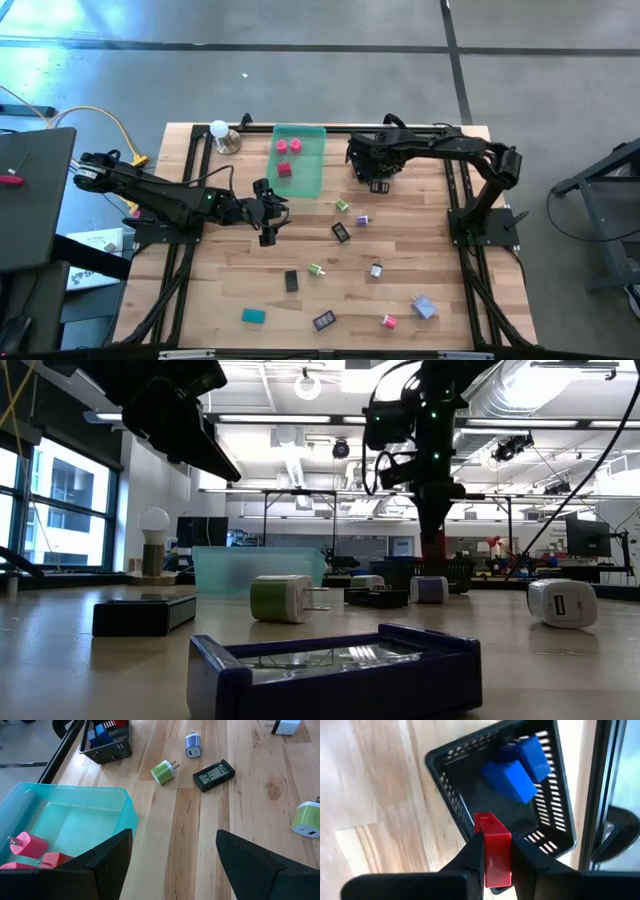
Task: Pick & Place Office items
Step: Put the red digital clock into the black bin
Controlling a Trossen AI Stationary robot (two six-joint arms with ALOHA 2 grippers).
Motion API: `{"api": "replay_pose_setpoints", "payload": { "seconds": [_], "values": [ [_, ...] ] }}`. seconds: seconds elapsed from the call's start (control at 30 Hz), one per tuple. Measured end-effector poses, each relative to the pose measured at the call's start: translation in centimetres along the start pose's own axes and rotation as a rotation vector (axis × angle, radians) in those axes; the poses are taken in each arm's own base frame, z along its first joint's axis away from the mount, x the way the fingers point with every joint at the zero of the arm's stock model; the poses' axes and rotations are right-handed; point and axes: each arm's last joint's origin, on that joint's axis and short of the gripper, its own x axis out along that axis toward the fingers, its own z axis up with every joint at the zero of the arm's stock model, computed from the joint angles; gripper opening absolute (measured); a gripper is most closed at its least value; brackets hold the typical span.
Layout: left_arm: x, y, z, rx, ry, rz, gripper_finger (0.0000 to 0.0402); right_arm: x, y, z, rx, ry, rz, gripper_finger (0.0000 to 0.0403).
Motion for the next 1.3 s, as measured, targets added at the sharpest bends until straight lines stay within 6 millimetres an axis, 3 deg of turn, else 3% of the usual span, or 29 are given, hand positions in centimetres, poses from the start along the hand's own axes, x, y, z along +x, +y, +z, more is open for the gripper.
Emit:
{"api": "replay_pose_setpoints", "payload": {
  "seconds": [0.27,1.3],
  "values": [
    [0.0,0.0,0.0,0.0,0.001,0.0,0.028,-0.2,0.7,0.4,-0.123,-0.041,0.045,0.0053],
    [0.2,0.6,0.0,-0.016,0.006,0.021,0.028,-0.4,1.0,1.5,-0.207,-0.195,0.137,0.0049]
  ]
}}
